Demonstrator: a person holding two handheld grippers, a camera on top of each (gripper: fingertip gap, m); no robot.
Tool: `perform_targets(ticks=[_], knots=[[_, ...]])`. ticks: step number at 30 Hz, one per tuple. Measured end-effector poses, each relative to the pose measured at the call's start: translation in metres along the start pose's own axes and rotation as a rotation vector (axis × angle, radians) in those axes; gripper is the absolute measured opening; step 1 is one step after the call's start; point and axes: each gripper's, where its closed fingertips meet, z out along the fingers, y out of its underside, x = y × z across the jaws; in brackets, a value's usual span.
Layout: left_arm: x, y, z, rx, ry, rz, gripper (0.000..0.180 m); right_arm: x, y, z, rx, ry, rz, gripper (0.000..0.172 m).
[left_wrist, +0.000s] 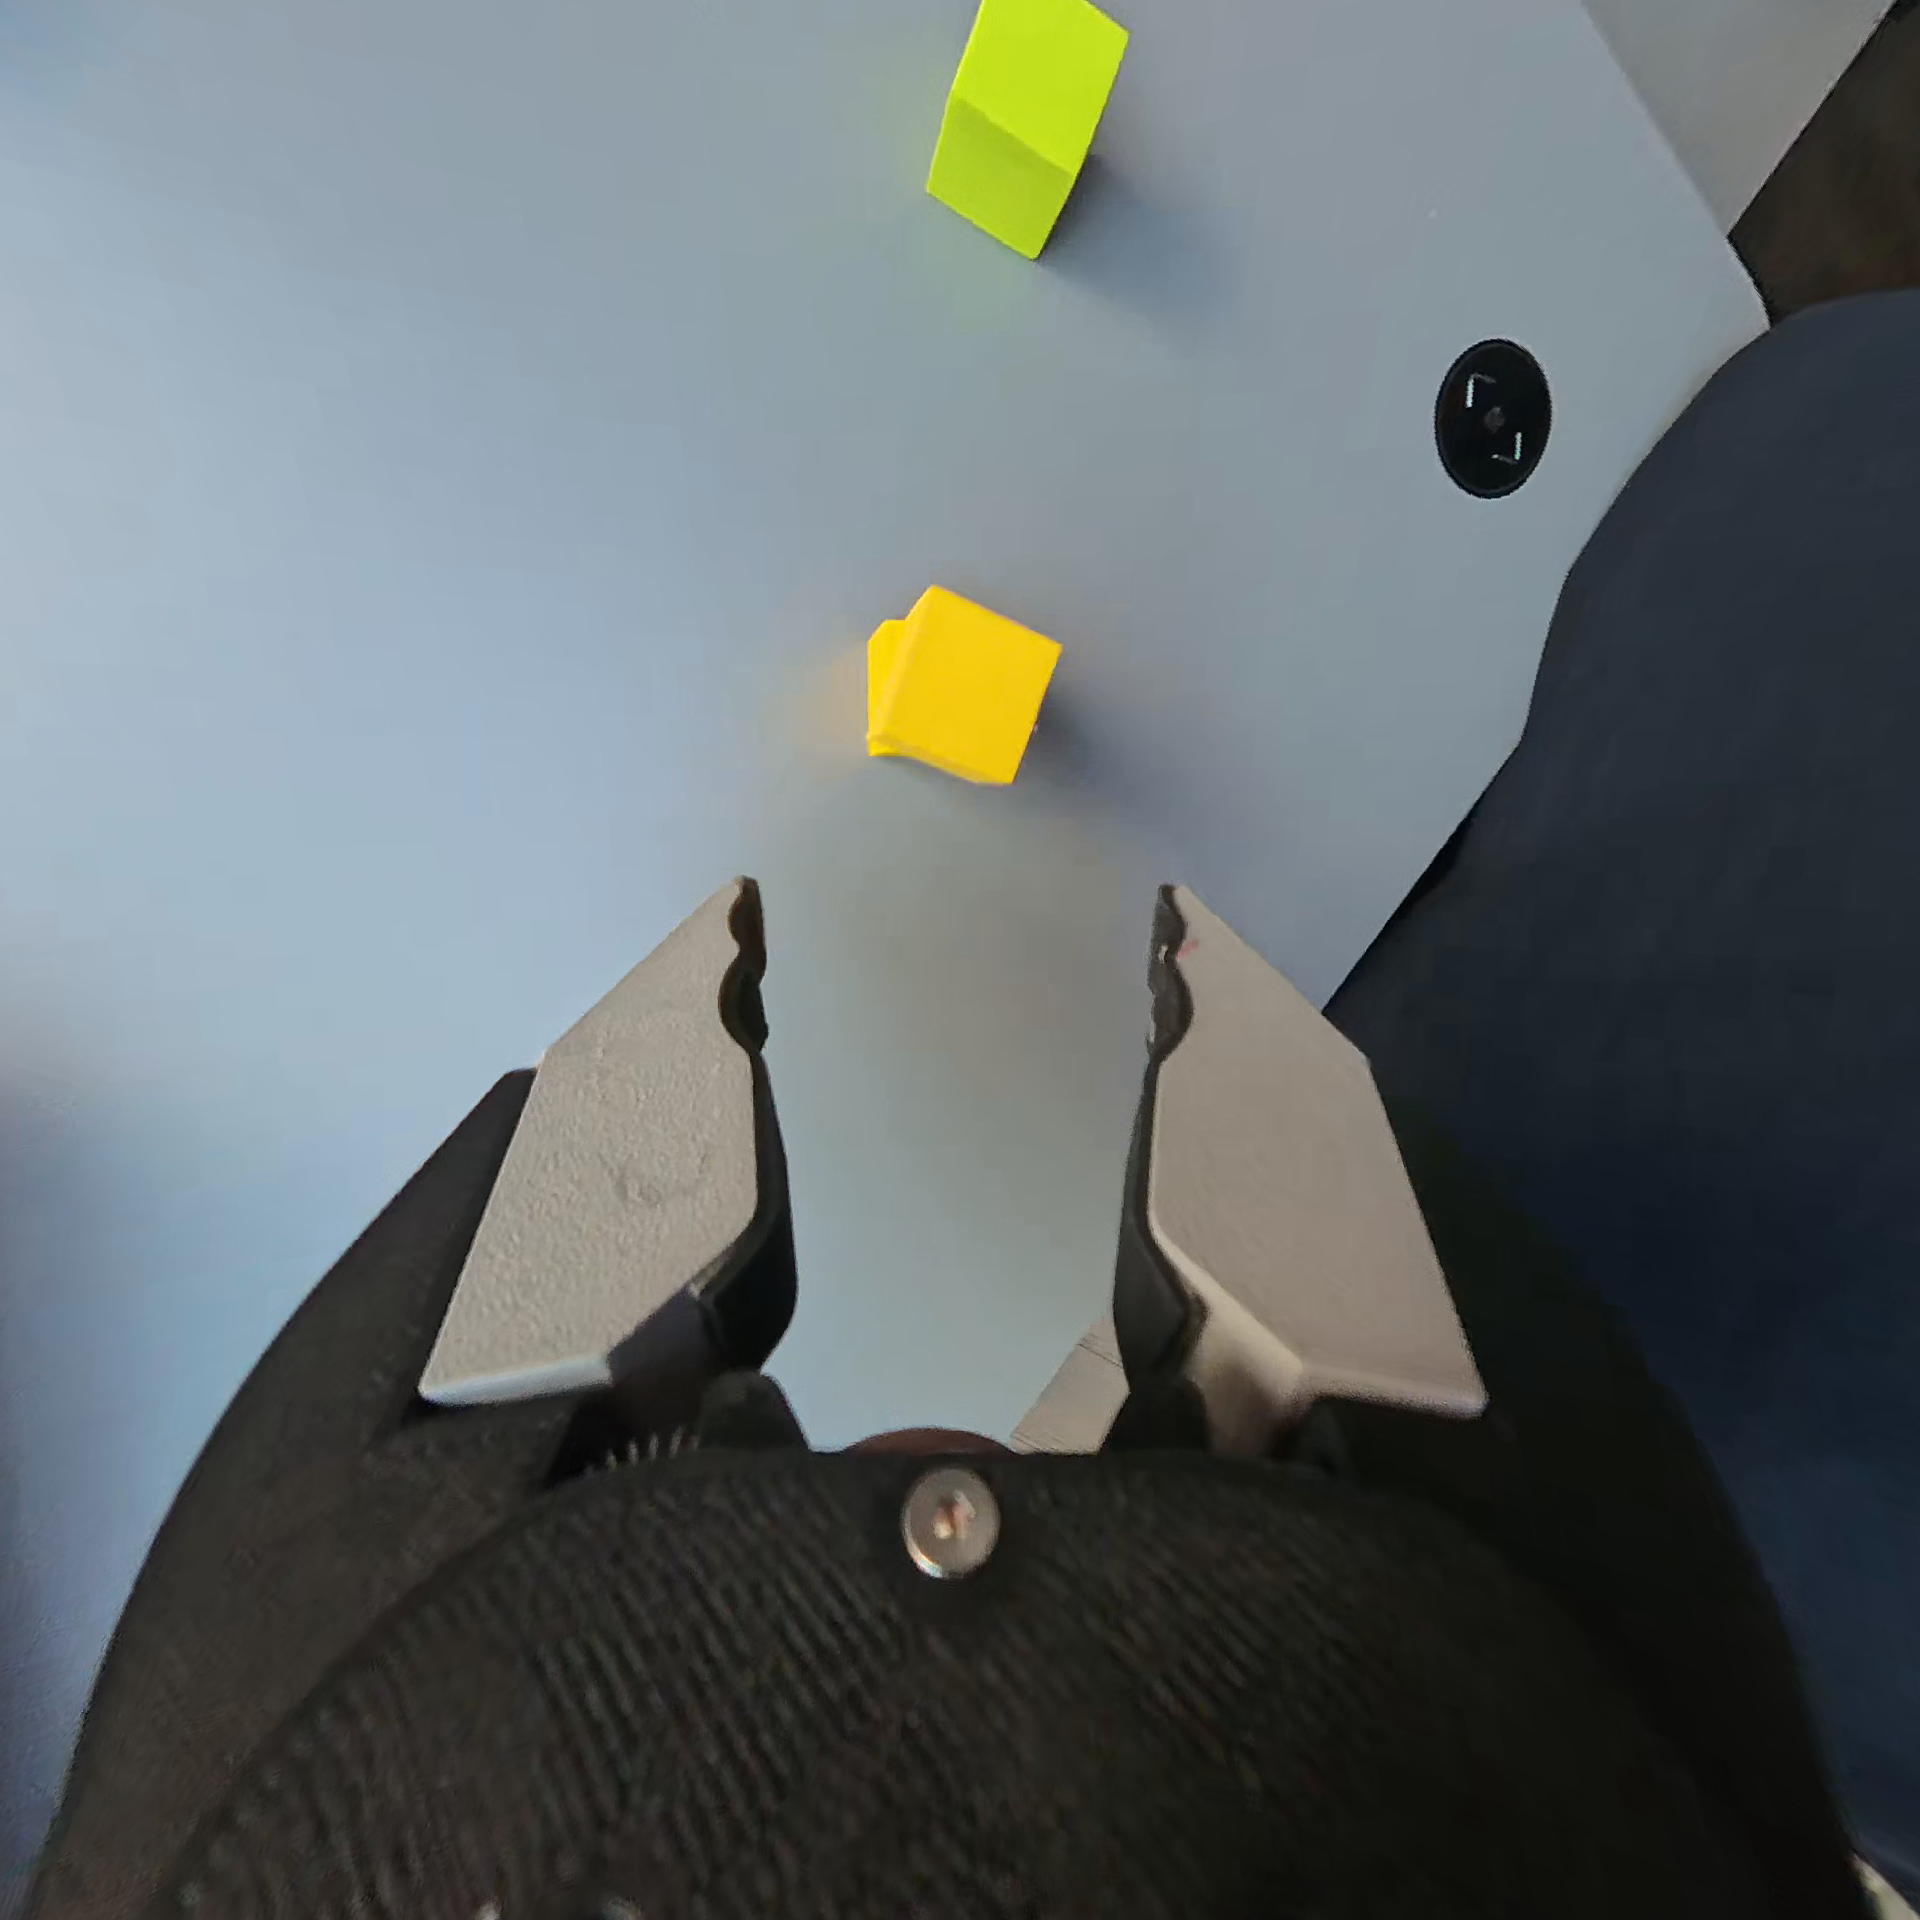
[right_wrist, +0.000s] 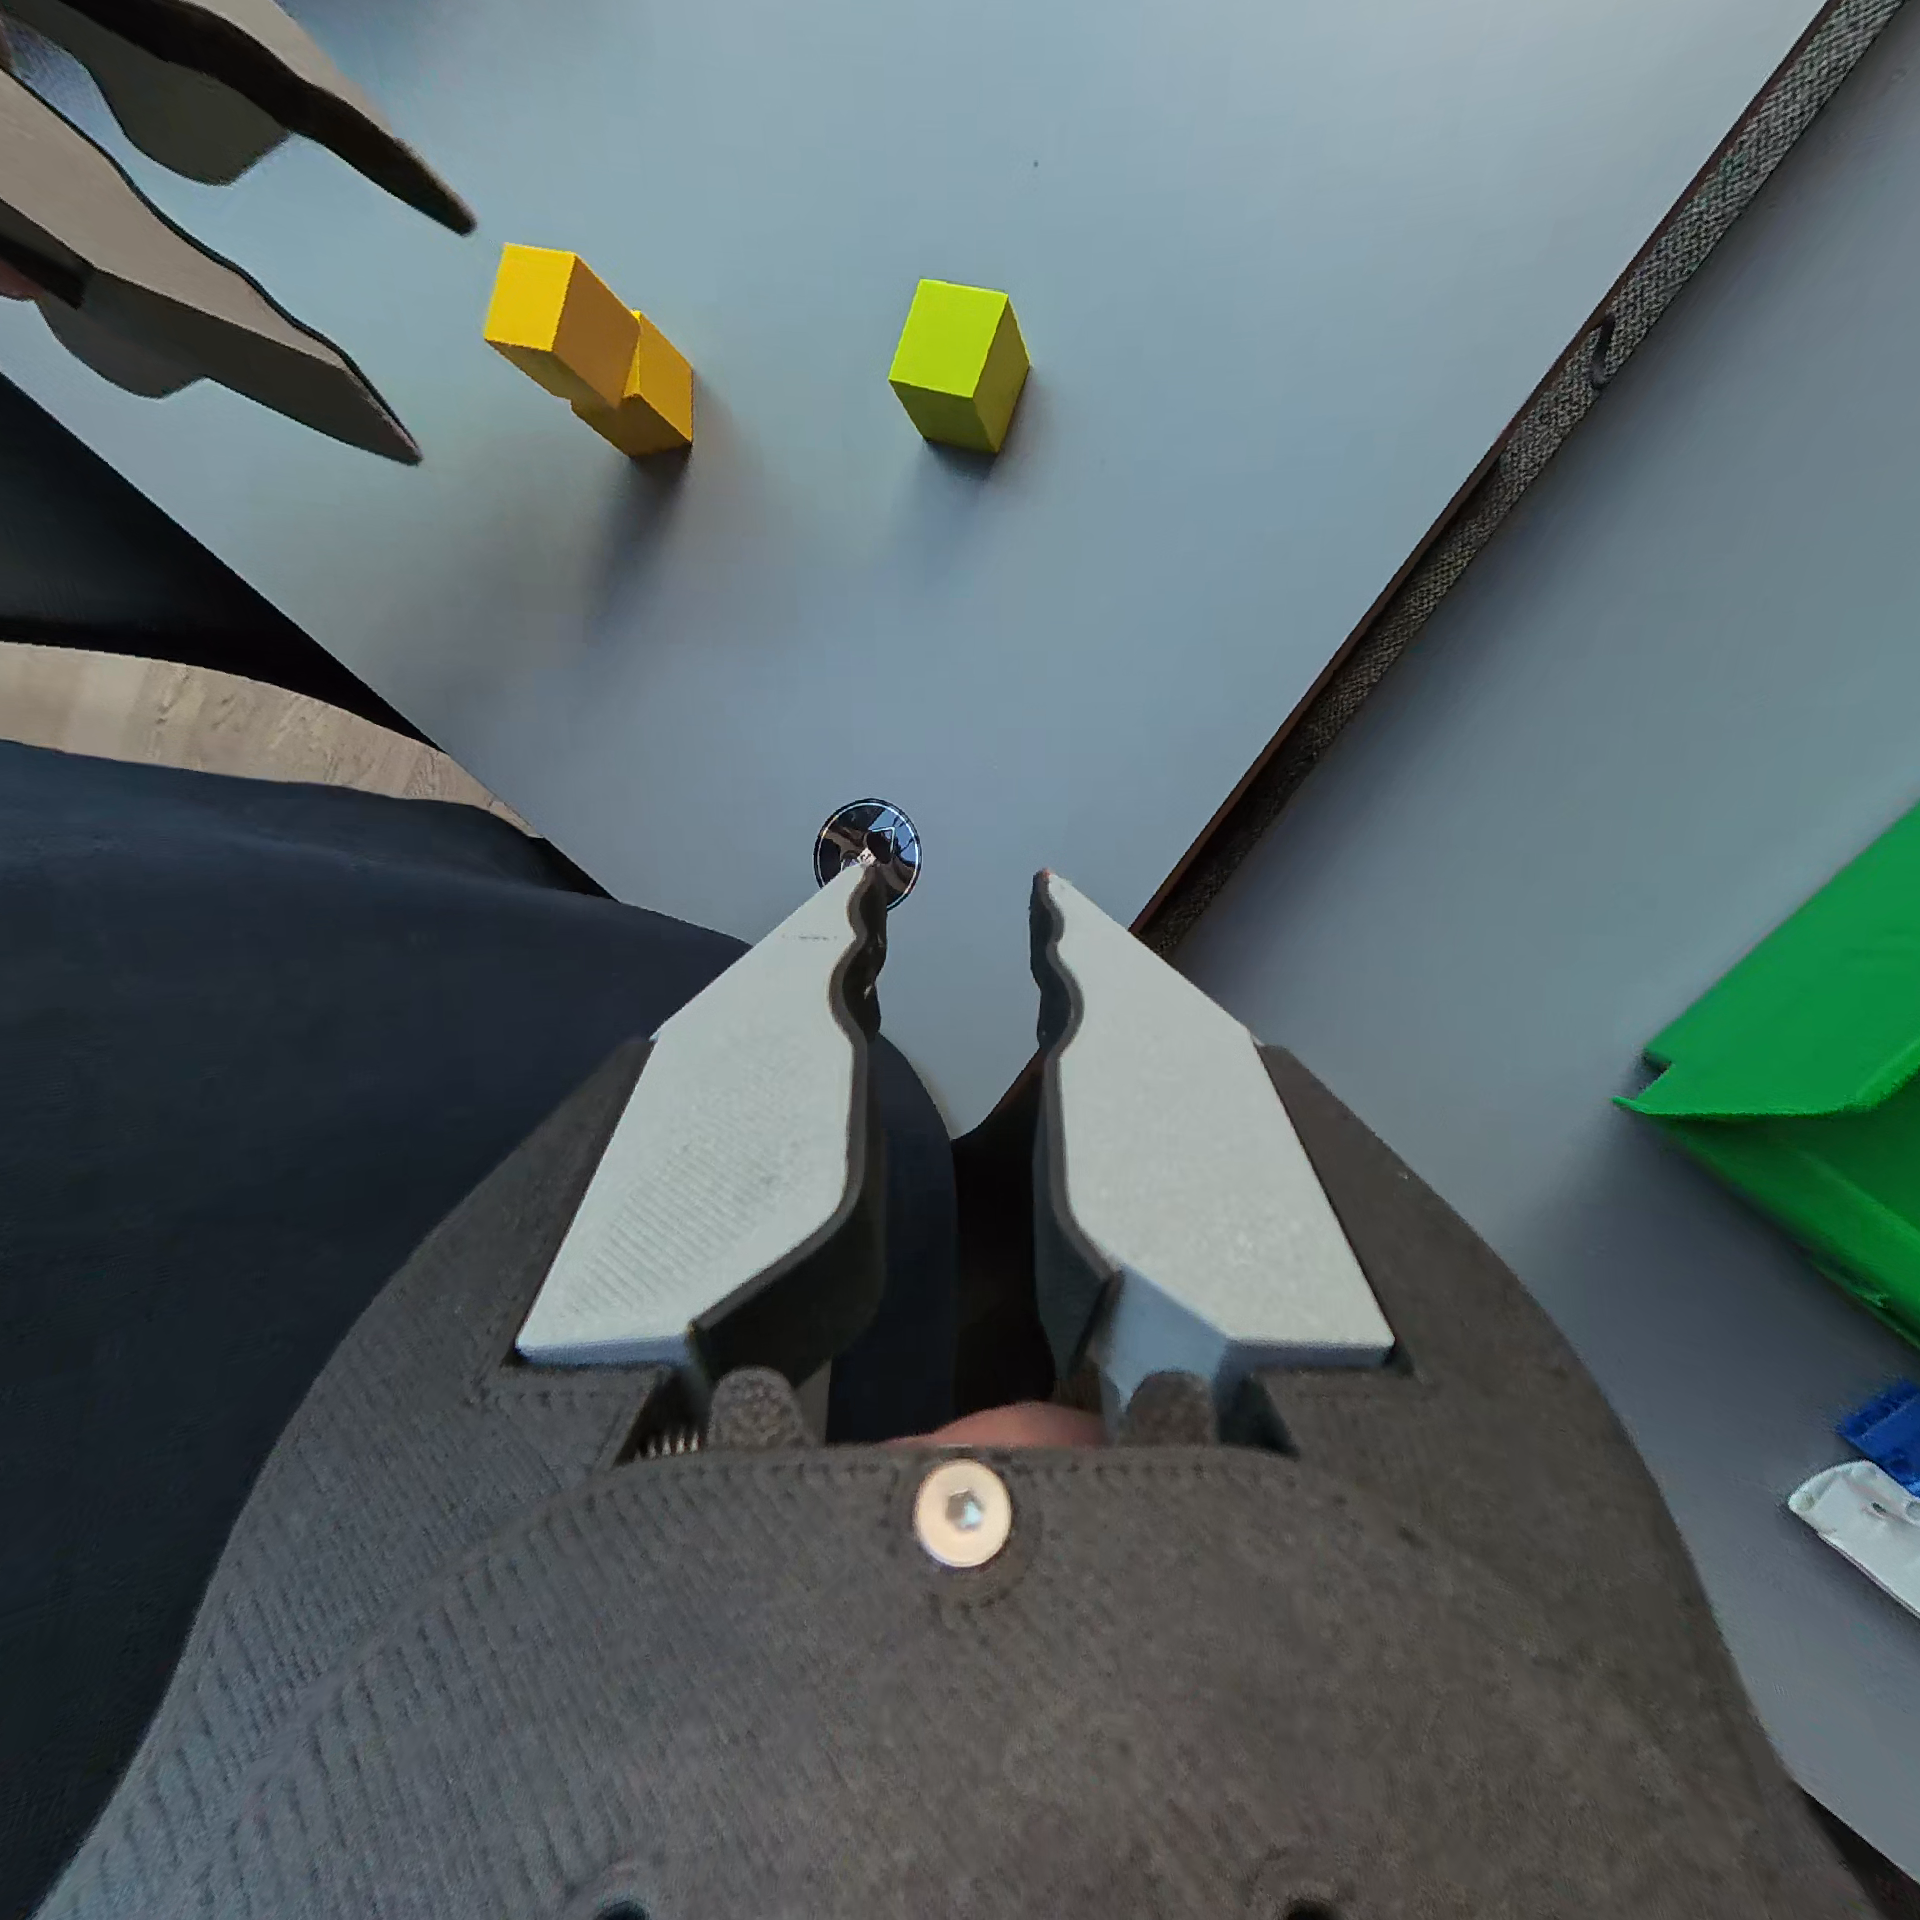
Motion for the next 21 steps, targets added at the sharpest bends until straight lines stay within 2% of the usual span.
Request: perform_targets(ticks=[11, 21], knots=[[-0.013, 0.022, -0.007, -0.007, -0.047, -0.057, 0.073, -0.004, -0.011, 0.002, -0.001, -0.009, -0.041, 0.026], [-0.010, 0.025, -0.002, -0.010, -0.037, -0.066, 0.071, -0.007, -0.014, 0.003, -0.001, -0.012, -0.058, 0.026]])
